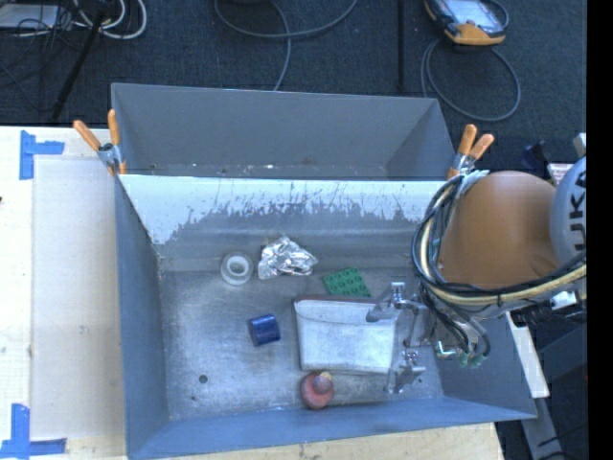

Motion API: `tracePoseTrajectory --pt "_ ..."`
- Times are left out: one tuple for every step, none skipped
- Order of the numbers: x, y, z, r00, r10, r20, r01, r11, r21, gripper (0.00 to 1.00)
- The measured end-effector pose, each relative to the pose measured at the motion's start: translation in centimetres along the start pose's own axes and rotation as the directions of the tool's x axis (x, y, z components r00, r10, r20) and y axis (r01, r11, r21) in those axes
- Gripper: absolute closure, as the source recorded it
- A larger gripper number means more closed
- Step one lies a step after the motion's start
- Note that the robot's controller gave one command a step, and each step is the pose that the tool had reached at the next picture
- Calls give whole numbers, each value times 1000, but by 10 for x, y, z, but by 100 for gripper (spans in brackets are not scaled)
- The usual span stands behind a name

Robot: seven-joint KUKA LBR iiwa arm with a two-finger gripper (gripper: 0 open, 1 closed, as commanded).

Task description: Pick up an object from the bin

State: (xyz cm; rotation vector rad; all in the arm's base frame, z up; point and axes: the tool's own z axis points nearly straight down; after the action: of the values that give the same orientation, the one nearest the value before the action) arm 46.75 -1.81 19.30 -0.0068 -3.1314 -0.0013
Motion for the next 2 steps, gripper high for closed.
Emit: tracePoseTrajectory --pt "-43 -71 96 942 -336 7 336 942 3 0" --pt "-44 -71 94 942 -336 10 336 942 4 100"
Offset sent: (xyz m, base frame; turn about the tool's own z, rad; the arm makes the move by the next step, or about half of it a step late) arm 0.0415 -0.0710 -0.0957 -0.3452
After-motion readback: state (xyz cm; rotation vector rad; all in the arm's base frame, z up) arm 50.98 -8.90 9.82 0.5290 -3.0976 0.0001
